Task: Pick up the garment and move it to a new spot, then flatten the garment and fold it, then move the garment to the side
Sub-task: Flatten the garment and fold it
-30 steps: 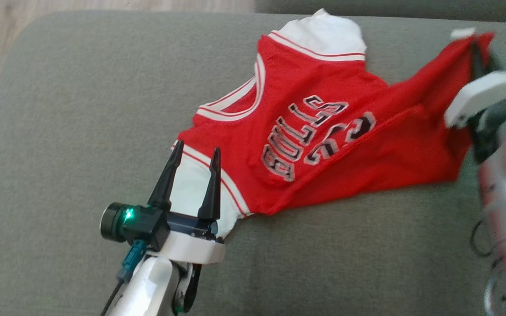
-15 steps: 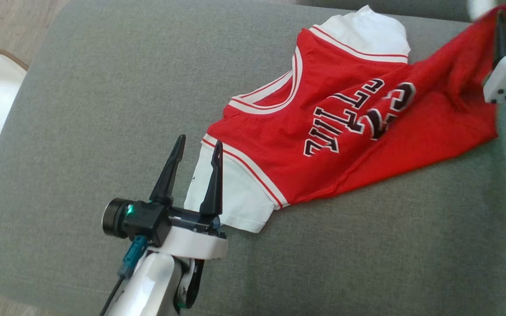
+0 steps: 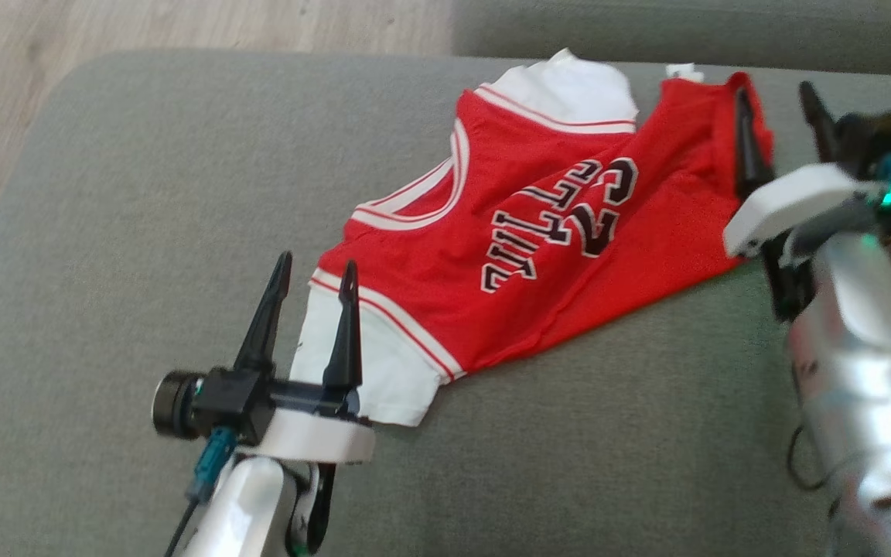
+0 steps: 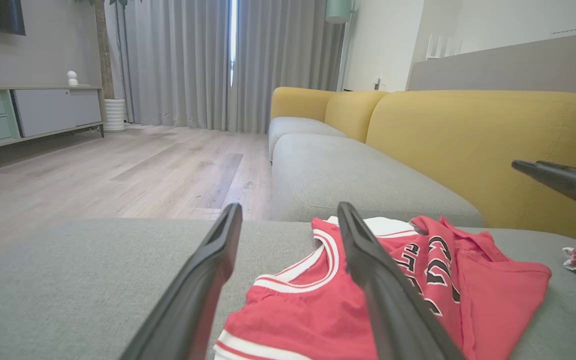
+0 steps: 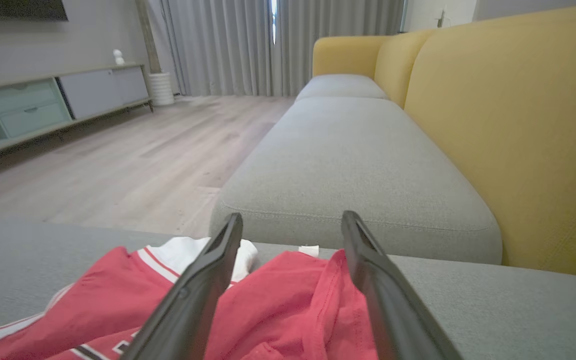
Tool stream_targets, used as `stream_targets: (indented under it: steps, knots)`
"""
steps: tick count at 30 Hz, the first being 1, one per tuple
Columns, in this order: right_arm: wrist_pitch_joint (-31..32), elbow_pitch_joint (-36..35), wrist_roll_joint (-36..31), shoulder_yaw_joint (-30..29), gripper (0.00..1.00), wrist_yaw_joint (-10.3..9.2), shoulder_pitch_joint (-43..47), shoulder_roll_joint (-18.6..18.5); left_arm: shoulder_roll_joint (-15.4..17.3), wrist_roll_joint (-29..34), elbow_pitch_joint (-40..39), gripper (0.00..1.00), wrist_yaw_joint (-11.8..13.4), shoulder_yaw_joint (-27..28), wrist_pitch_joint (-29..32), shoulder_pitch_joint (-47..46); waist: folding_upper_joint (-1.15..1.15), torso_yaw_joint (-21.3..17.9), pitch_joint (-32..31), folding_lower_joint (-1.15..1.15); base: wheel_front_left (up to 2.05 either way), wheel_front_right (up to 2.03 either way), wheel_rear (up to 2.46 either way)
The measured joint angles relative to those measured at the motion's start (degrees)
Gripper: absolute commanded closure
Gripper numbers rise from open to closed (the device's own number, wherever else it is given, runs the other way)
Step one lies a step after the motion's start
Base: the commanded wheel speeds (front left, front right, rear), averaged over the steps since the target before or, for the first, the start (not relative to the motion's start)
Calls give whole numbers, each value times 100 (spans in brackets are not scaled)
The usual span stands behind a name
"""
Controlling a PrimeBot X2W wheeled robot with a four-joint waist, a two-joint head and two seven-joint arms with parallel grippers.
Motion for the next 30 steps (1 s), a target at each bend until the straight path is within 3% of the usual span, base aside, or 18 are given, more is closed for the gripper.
stream_targets:
  steps: [8, 15, 30]
  knots:
    - [-14, -2342, 589, 450, 0, 0, 2238, 286, 2, 98, 15, 0, -52, 218, 0, 381, 0, -380, -331, -1, 0, 0, 0]
    - [-14, -3731, 890, 740, 0, 0, 3922, 364, 3, 98, -37, 0, -59, 368, 0, 642, 0, -645, -473, 0, 0, 0, 0]
    - [71, -4180, 940, 771, 0, 0, 4146, 397, 4, 98, -41, 0, -110, 371, 0, 682, 0, -680, -391, 0, 0, 0, 0]
